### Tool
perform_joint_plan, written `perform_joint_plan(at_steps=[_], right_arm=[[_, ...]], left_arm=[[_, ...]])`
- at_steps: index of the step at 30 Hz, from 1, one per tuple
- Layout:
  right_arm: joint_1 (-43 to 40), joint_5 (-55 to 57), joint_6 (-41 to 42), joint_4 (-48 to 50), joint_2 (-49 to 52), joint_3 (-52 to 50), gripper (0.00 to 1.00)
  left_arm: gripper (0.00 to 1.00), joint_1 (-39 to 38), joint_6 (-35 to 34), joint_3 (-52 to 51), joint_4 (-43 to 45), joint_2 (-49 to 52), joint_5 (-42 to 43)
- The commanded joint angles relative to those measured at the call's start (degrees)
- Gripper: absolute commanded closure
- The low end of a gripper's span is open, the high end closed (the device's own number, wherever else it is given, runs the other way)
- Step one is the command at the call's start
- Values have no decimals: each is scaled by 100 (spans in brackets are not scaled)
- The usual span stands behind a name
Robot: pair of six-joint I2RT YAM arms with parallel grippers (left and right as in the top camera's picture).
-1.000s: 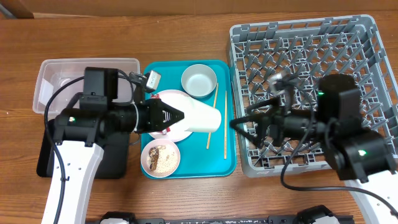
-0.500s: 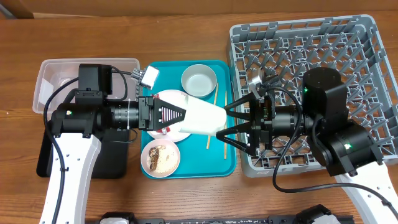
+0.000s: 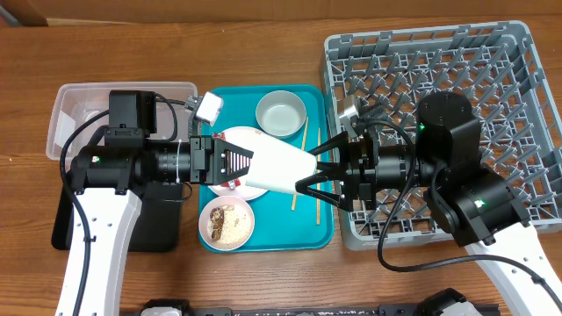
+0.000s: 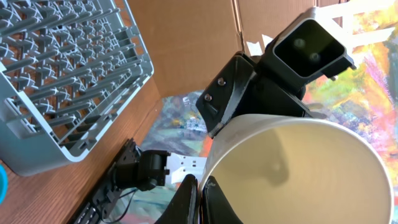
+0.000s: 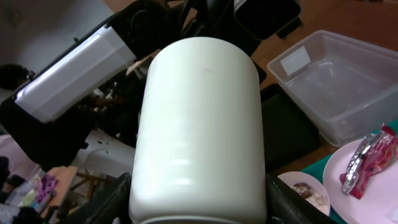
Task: Sort waste into correct bins and load items into the dishwasher
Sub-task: 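Grasp the white cup with the right gripper from the left gripper, then place the white cup upside down in the dish rack with right gripper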
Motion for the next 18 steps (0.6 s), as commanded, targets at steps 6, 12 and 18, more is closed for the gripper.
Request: perform_joint_plan(at_steps=[6,12,18], right_arm=[[-354,-9,114,-208,-229,162,49],[-1799,1399,319,-1731,-608,162,49],[-2691,3886,730,-3473,-616,162,52]], left_arm=[[0,-15,114,57,-11,22,-1040],[0,-15,116,57,-501,20,-2500],[0,-15,118,57,-579,20,-2806]])
